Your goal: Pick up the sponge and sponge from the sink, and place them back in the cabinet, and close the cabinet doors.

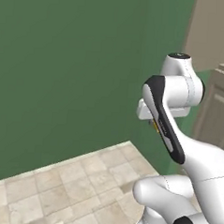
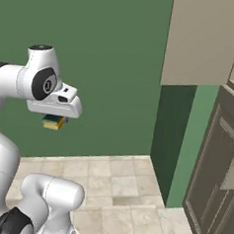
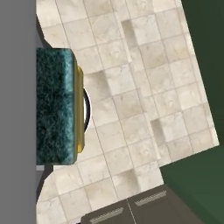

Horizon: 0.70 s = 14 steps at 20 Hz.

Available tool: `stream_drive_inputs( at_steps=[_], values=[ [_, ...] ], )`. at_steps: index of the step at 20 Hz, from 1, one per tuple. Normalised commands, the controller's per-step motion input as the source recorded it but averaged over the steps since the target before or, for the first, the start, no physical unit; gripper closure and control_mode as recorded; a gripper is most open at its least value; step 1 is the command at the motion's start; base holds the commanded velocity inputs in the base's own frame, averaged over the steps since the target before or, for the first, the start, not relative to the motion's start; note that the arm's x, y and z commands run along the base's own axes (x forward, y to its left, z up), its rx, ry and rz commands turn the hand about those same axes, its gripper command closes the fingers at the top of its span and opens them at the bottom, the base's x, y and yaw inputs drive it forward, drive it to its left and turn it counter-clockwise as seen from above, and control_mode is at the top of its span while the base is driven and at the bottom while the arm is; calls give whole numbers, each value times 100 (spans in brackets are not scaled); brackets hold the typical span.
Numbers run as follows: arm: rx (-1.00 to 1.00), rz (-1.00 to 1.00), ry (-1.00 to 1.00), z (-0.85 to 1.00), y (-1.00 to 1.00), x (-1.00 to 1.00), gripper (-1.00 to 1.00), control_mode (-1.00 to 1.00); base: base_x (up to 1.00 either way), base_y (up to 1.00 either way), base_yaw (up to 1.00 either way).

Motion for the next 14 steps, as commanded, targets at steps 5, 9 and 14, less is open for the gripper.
stream_drive_inputs(
  at_steps=[5,9,14],
  values=[
    [0,0,0,0,0,0,100,100,39,19,-36],
    [0,0,0,0,0,0,100,100,29,17,-47],
    [0,0,0,0,0,0,100,100,19,11,-53]
  ],
)
